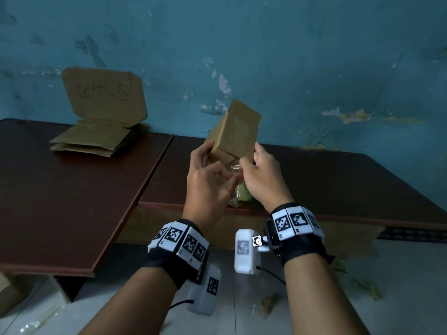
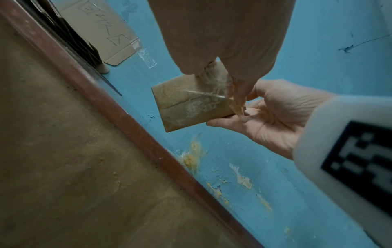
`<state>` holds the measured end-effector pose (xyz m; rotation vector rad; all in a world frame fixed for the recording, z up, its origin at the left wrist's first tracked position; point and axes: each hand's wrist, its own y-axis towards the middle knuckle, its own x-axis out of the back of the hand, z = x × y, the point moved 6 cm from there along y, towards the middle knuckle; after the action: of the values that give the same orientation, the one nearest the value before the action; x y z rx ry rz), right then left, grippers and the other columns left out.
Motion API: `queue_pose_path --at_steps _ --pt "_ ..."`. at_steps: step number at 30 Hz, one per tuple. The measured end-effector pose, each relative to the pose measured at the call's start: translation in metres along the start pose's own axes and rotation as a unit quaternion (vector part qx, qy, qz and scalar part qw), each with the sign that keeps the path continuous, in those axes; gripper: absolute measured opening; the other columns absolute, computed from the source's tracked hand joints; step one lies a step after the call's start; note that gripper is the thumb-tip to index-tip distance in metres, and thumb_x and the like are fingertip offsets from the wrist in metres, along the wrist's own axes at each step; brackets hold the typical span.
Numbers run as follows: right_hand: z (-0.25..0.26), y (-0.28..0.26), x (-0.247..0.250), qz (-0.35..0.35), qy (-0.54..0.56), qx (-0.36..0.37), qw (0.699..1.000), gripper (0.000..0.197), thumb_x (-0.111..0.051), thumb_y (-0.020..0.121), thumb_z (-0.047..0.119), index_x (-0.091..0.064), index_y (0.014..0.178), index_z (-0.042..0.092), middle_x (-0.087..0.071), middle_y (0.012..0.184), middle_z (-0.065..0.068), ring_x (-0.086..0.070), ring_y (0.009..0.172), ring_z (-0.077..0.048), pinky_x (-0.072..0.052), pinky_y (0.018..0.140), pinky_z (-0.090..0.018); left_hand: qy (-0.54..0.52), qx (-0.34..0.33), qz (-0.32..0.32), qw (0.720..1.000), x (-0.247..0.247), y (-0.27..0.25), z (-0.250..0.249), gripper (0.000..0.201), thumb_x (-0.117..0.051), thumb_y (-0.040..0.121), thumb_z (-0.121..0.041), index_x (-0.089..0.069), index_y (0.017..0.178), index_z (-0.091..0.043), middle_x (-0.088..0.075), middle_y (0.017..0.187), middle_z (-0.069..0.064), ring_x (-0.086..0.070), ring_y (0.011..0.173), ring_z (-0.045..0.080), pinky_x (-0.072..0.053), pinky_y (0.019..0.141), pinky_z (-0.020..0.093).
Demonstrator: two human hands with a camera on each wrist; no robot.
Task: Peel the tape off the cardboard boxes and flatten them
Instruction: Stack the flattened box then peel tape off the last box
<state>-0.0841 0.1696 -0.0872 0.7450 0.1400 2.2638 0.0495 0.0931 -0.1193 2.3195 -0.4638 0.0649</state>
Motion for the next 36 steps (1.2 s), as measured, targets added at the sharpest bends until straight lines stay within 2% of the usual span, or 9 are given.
queue_pose_path --at_steps 3,6,11,15,18,24,27,32,36 --pt "0.004 -0.003 0.0 0.004 -0.003 0.01 1.0 0.06 -0.046 0.107 0.019 -0.032 0.165 0.013 -0.064 0.099 0.001 -0.058 0.064 0.01 -0.042 0.051 -0.006 -0.005 0.002 0.0 1.0 -0.001 -0.001 -0.001 0.019 -0.092 0.081 -0.021 -0.076 0.074 -0.014 -0.045 0.153 0.0 -0.047 0.144 0.011 -0.049 0.115 0.043" --pt "0.008 -0.004 0.003 -0.003 -0.002 0.006 1.0 0.062 -0.044 0.108 0.018 -0.026 0.167 0.008 -0.066 0.12 -0.006 -0.063 0.095 -0.005 -0.041 0.063 -0.004 -0.006 0.001 -0.001 1.0 0.0 -0.002 -0.001 0.019 -0.091 0.082 -0.021 -0.077 0.074 -0.012 -0.045 0.152 0.002 -0.047 0.144 0.011 -0.046 0.118 0.042" --pt "0.014 -0.007 0.0 -0.001 0.004 0.018 1.0 0.037 -0.05 0.102 0.019 -0.06 0.137 0.012 -0.063 0.079 0.006 -0.061 0.064 0.005 -0.045 0.057 -0.012 0.002 0.006 -0.01 1.0 0.007 0.001 -0.001 0.022 -0.092 0.081 -0.025 -0.076 0.07 -0.016 -0.047 0.152 -0.001 -0.049 0.141 0.009 -0.045 0.116 0.034" --pt "0.013 -0.007 -0.001 0.023 0.083 -0.013 0.996 0.042 -0.052 0.085 0.045 -0.063 0.114 0.017 -0.072 0.092 -0.016 -0.071 0.086 -0.026 -0.059 0.087 -0.062 0.003 0.026 -0.007 1.0 0.012 0.003 0.003 0.024 -0.093 0.082 -0.025 -0.073 0.07 -0.018 -0.049 0.15 -0.005 -0.048 0.14 0.004 -0.046 0.117 0.036" --pt "0.013 -0.01 0.0 0.021 0.105 -0.033 0.994 0.07 -0.054 0.083 0.047 -0.054 0.147 0.019 -0.077 0.098 -0.003 -0.075 0.098 -0.024 -0.06 0.093 -0.059 -0.005 0.031 -0.014 0.999 0.011 0.003 0.002 0.027 -0.093 0.081 -0.024 -0.07 0.07 -0.016 -0.051 0.148 -0.006 -0.05 0.139 0.003 -0.048 0.114 0.038" --pt "0.011 -0.009 0.003 0.016 0.146 -0.053 0.988 0.056 -0.054 0.104 0.02 -0.041 0.158 0.012 -0.067 0.13 -0.001 -0.068 0.105 -0.01 -0.062 0.085 -0.032 -0.021 0.036 -0.035 0.999 0.01 0.002 -0.003 0.048 -0.097 0.074 -0.032 -0.064 0.106 -0.021 -0.054 0.137 -0.005 -0.056 0.124 -0.001 -0.054 0.105 0.034" --pt "0.009 -0.008 0.003 0.018 0.162 -0.047 0.985 0.053 -0.055 0.104 0.02 -0.044 0.156 0.011 -0.065 0.129 0.002 -0.066 0.105 -0.007 -0.063 0.087 -0.033 -0.01 0.036 -0.037 0.999 0.009 0.004 0.001 0.069 -0.098 0.072 -0.033 -0.061 0.128 -0.017 -0.054 0.131 -0.002 -0.058 0.12 0.003 -0.055 0.105 0.033" --pt "0.006 -0.005 0.0 0.012 0.171 -0.046 0.984 0.018 -0.062 0.098 0.02 -0.06 0.114 0.029 -0.078 0.107 0.001 -0.074 0.105 -0.018 -0.065 0.088 -0.045 0.04 0.01 -0.022 0.999 0.007 0.004 0.003 0.034 -0.091 0.079 -0.011 -0.074 0.107 -0.016 -0.05 0.144 0.003 -0.051 0.123 -0.007 -0.039 0.098 0.001" --pt "0.006 -0.005 0.0 0.01 0.178 -0.042 0.983 0.031 -0.068 0.094 0.022 -0.06 0.124 0.022 -0.079 0.107 0.001 -0.076 0.103 -0.017 -0.066 0.087 -0.047 0.022 -0.004 -0.008 1.0 0.008 0.003 0.002 0.021 -0.09 0.081 -0.01 -0.075 0.089 -0.021 -0.047 0.149 0.004 -0.049 0.132 0.005 -0.035 0.104 0.0"
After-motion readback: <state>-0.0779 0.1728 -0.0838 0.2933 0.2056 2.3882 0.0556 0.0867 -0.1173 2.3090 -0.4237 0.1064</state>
